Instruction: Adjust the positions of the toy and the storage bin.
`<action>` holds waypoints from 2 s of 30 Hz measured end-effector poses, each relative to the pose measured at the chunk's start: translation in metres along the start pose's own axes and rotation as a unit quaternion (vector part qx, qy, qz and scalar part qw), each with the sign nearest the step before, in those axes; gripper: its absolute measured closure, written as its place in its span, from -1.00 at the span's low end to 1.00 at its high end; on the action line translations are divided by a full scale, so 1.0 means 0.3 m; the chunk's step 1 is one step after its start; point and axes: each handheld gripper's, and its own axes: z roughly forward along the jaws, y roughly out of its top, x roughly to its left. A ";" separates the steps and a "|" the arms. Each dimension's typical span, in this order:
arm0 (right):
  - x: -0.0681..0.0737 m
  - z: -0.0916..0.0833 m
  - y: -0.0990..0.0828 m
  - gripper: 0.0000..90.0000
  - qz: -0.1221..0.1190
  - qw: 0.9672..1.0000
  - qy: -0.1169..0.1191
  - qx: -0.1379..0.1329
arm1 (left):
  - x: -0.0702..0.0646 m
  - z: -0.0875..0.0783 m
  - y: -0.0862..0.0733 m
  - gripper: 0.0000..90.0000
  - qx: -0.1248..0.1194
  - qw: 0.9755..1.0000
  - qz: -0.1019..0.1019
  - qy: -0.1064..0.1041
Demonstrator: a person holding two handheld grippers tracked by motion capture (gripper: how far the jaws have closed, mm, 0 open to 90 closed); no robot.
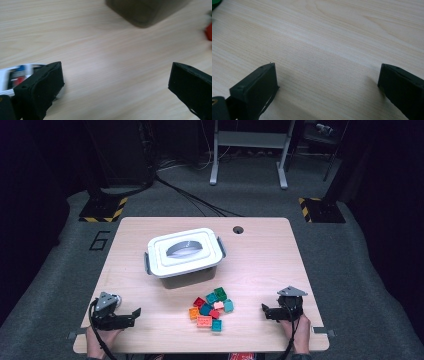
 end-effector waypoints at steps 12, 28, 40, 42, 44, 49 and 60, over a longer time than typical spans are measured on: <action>0.000 0.000 0.000 -0.96 0.000 1.000 0.000 0.000 | -0.171 0.112 0.006 -1.00 0.020 0.991 0.094 -0.089; -0.002 0.001 0.000 -0.96 -0.005 1.000 0.002 -0.002 | -0.371 0.261 0.057 -0.56 0.047 0.968 0.166 -0.180; -0.001 0.000 0.000 -0.96 -0.001 1.000 0.001 -0.001 | -0.441 0.303 0.088 0.12 0.049 0.955 0.203 -0.210; -0.001 0.000 0.000 -0.96 -0.001 1.000 0.001 -0.001 | -0.452 0.311 0.091 0.17 0.047 0.954 0.205 -0.213; -0.001 0.001 0.000 -0.96 -0.002 1.000 0.001 -0.001 | -0.468 0.319 0.097 0.23 0.046 0.953 0.207 -0.216; -0.001 0.000 0.000 -0.96 -0.001 1.000 0.001 -0.001 | -0.506 0.340 0.109 0.29 0.046 0.950 0.215 -0.222; -0.003 0.001 0.001 -0.95 -0.006 1.000 0.002 -0.002 | -0.538 0.342 0.126 0.07 0.041 0.951 0.222 -0.213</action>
